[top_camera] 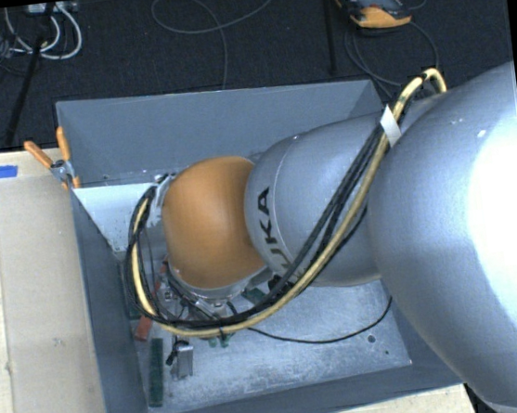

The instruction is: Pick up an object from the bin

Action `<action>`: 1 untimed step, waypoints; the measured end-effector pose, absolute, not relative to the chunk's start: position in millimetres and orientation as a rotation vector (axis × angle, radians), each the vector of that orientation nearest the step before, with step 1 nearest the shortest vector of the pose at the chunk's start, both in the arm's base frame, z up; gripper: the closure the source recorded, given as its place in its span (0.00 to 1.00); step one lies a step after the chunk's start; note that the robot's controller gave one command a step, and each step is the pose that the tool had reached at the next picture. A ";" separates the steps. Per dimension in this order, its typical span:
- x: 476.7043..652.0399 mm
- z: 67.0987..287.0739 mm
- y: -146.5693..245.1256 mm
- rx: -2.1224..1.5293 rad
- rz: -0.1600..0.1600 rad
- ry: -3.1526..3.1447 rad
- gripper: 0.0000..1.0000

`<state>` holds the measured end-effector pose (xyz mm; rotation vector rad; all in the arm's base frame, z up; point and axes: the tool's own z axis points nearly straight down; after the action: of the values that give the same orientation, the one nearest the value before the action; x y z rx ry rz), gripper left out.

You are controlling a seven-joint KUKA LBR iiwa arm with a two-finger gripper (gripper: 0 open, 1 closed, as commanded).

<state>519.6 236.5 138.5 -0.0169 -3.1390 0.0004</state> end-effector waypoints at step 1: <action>478.6 76.5 219.8 0.523 -0.004 -3.107 0.00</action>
Offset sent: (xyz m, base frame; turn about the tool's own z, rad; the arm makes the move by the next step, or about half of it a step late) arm -0.0434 -0.0173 -0.0627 -0.3468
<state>478.6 219.8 76.5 0.5235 -3.1066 -0.0039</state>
